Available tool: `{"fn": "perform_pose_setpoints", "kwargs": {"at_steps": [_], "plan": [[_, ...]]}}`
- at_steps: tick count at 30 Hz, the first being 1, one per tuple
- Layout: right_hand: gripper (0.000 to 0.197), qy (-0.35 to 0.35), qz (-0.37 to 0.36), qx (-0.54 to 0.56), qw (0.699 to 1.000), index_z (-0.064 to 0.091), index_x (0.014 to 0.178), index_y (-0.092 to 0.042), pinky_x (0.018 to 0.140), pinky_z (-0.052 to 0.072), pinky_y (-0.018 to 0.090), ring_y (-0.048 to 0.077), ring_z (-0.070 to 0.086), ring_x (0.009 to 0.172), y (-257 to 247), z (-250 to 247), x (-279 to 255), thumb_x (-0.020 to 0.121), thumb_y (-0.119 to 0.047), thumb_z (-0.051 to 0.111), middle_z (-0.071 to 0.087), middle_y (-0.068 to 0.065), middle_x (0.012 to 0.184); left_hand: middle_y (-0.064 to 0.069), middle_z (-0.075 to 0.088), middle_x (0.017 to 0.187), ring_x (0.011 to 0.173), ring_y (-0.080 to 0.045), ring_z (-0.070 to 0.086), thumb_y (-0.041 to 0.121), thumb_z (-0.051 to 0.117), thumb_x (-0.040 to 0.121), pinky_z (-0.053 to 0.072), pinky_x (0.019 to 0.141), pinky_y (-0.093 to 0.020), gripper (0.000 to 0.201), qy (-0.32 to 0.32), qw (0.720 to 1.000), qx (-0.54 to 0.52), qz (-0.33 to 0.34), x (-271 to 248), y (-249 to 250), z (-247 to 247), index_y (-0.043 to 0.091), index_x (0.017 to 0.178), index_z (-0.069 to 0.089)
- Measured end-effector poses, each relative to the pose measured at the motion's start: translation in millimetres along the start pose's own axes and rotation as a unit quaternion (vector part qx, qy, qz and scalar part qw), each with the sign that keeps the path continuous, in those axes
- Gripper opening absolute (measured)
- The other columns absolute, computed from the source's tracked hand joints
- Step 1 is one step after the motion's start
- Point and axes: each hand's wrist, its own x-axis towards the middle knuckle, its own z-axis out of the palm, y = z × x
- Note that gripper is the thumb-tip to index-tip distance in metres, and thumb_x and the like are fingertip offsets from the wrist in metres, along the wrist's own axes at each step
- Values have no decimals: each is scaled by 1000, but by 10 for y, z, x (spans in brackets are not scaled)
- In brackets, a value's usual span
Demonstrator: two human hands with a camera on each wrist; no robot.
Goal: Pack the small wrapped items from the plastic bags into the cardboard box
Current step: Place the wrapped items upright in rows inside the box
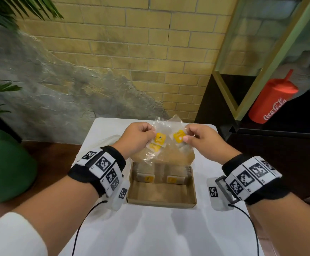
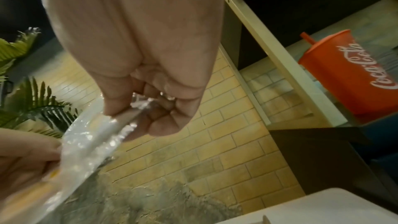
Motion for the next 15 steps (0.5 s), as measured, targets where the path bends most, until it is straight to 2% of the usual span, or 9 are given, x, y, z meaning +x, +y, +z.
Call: {"fn": "perform_pose_setpoints", "kwargs": {"at_steps": [3, 4, 5, 8, 10, 12, 13, 15], "plan": [[7, 22, -15, 7, 1000, 59, 93, -24, 66, 49, 37, 23, 55, 68, 71, -9, 66, 93, -19, 53, 62, 12, 79, 2, 45, 58, 51, -11, 38, 7, 52, 91, 36, 53, -22, 18, -9, 998, 32, 46, 109, -8, 45, 10, 73, 54], [7, 32, -23, -5, 999, 60, 94, -24, 69, 49, 41, 27, 57, 73, 89, -12, 82, 93, -21, 53, 64, 13, 82, 2, 44, 59, 52, -11, 36, 6, 51, 91, 35, 53, -22, 15, -10, 997, 41, 59, 140, -12, 55, 8, 77, 54], [8, 43, -39, -16, 998, 61, 94, -22, 72, 49, 40, 26, 59, 77, 108, -15, 95, 93, -22, 53, 66, 9, 84, 3, 43, 59, 51, -11, 35, 5, 50, 92, 35, 52, -20, 13, -10, 996, 48, 70, 175, -19, 65, 8, 80, 54], [9, 54, -76, -46, 995, 62, 88, -21, 69, 46, 28, 10, 56, 75, 183, 3, 133, 91, -20, 54, 62, -7, 78, 4, 44, 61, 46, -6, 34, 4, 48, 93, 32, 42, -11, 19, -17, 992, 73, 101, 269, -78, 98, 14, 78, 53], [10, 52, -96, -91, 990, 61, 83, -22, 69, 47, 30, 12, 56, 76, 228, 24, 142, 91, -18, 56, 61, -6, 78, 3, 46, 64, 48, -7, 35, 4, 48, 93, 32, 40, -10, 22, -22, 987, 96, 125, 292, -123, 118, 16, 75, 54], [20, 60, -135, -152, 977, 57, 75, -29, 75, 45, 30, 15, 55, 82, 246, 56, 112, 89, -14, 57, 58, -7, 83, 4, 47, 64, 48, -6, 37, 4, 49, 92, 33, 41, -10, 21, -24, 980, 131, 151, 266, -179, 129, 16, 76, 56], [25, 72, -159, -180, 968, 54, 72, -31, 76, 43, 25, 14, 53, 86, 247, 82, 80, 88, -12, 59, 54, -10, 87, 4, 48, 64, 46, -3, 38, 4, 50, 92, 33, 41, -10, 19, -22, 975, 151, 163, 237, -202, 132, 15, 79, 59], [21, 98, -203, -215, 950, 56, 72, -25, 78, 36, 17, 11, 48, 94, 238, 146, -17, 86, -10, 60, 45, -15, 93, 1, 53, 69, 46, 0, 41, 4, 51, 91, 33, 42, -8, 15, -18, 961, 197, 191, 140, -243, 131, 10, 86, 64]]}}
